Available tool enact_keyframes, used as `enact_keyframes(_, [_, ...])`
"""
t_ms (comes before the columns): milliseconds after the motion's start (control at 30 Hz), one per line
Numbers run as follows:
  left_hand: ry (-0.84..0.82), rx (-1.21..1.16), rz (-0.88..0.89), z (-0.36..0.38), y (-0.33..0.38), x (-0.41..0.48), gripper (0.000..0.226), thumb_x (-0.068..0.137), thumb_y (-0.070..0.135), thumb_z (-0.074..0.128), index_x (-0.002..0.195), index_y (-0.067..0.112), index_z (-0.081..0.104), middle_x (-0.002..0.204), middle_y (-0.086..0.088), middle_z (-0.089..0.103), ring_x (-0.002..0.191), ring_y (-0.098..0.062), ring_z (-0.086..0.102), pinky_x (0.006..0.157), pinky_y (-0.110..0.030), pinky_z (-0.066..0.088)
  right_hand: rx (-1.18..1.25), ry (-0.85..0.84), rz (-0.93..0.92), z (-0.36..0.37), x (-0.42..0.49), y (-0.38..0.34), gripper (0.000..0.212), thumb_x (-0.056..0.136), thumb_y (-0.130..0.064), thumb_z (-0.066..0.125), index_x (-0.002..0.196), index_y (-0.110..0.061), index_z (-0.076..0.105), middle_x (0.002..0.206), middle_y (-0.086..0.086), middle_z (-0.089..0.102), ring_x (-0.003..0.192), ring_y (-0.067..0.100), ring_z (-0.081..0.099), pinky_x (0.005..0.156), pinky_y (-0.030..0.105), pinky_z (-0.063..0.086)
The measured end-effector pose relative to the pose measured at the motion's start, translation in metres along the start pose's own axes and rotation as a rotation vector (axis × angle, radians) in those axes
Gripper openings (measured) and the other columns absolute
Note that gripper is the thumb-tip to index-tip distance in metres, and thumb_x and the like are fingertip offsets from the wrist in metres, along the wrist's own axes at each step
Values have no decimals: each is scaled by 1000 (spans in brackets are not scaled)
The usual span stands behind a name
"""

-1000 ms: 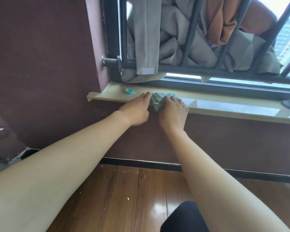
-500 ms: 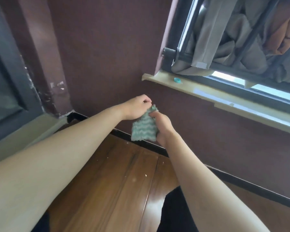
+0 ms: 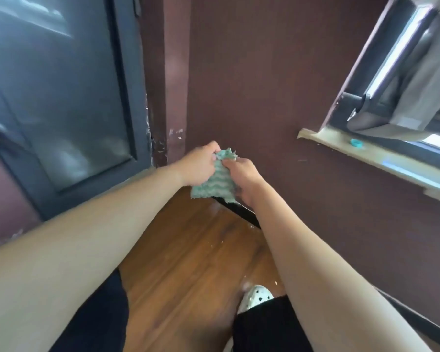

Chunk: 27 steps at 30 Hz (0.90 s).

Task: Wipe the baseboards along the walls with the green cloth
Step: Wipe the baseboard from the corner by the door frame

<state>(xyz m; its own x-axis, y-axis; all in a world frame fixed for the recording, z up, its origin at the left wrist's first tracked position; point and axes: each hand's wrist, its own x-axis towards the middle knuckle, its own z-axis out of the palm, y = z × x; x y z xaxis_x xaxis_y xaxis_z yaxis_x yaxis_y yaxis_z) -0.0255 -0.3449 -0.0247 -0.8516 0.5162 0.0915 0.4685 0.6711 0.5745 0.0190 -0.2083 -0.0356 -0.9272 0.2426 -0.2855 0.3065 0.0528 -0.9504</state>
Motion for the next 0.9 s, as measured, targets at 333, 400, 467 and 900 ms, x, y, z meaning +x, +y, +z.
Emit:
enact_keyframes(333, [-4,315,-77,13,-33,26,17,91,-5,37,92,11,43,75,-10,52,57,-26,44,50,-40,31,-132,-67,25,7,58,13,22,96,-22,55,109,-8,66,100,12,75,89,29,74,77,52,61])
enact_keyframes(400, [-5,286,-115,20,-47,28,15,92,-2,39,90,11,45,77,-12,55,62,-29,53,52,-44,39,-250,-72,-29,14,69,15,20,95,-22,55,102,-7,66,91,8,73,79,26,71,70,41,61])
enact_keyframes(467, [-50,261,-137,34,-65,33,10,95,8,42,91,14,50,82,-10,58,67,-31,58,57,-45,48,-557,-51,-152,22,82,21,20,93,-26,54,95,-9,64,83,6,64,70,25,61,64,33,49])
enact_keyframes(900, [-65,44,-169,62,-102,123,4,96,6,51,96,9,50,93,-17,59,84,-37,61,66,-37,38,-765,19,-103,26,165,33,32,95,-23,48,119,-8,62,113,13,67,100,32,63,76,32,46])
